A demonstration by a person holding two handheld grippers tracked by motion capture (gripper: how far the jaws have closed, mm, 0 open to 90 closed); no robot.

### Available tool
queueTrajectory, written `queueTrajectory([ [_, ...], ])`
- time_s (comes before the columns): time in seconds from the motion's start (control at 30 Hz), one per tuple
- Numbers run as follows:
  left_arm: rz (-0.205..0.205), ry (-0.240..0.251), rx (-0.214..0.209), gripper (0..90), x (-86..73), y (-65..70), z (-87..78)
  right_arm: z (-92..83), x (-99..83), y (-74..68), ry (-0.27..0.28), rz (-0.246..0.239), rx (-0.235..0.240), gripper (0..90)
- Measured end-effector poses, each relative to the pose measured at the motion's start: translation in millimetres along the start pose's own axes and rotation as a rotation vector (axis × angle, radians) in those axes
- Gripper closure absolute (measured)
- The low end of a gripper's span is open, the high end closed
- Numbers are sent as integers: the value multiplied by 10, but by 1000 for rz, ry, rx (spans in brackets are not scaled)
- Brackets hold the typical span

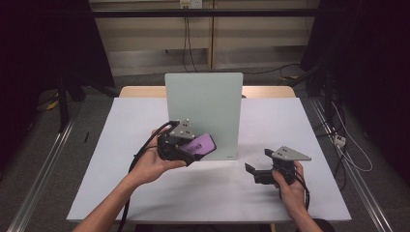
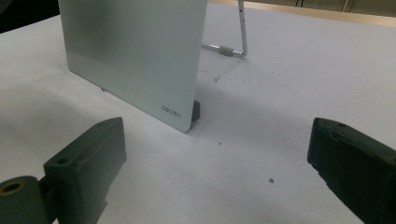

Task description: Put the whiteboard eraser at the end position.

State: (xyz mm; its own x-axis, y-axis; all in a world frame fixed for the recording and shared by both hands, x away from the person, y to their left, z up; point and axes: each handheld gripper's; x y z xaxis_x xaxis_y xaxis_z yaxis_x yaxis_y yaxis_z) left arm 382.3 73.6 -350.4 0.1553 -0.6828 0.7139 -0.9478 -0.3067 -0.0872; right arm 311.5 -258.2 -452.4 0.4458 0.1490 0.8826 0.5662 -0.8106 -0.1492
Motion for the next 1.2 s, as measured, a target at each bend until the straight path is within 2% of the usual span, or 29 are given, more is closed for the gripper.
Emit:
queueTrajectory([
  [0.27, 12, -65, -46, 408, -107, 95, 48, 10, 9, -23, -1, -2, -3, 48],
  [0.4, 10, -74, -74, 408, -138, 125, 130, 19, 9, -23, -4, -9, -4, 48],
  [0.6, 4, -122, -121, 408, -188, 181, 263, 9, 8, -22, -2, -1, -1, 48],
  [0.67, -1, -125, -135, 408, -196, 196, 297, 7, 8, -21, -2, -2, 0, 48],
  [0.97, 9, -181, -173, 407, -235, 293, 495, 9, 8, -25, -1, -7, 0, 48],
  [1.2, -9, -207, -205, 407, -262, 329, 615, 7, 8, -22, -1, -7, 1, 48],
])
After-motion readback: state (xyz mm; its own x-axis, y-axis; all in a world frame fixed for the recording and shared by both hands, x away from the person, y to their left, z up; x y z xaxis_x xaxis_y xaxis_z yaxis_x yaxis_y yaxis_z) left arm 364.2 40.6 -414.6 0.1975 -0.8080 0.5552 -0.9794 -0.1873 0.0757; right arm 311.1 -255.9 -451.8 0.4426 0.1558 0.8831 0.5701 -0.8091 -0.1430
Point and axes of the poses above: each handheld gripper's, and its own axes: z roughly forward along the jaws, x roughly out of its top, y roughly to its right, and after that the axes turned 4 degrees about x, right-handed
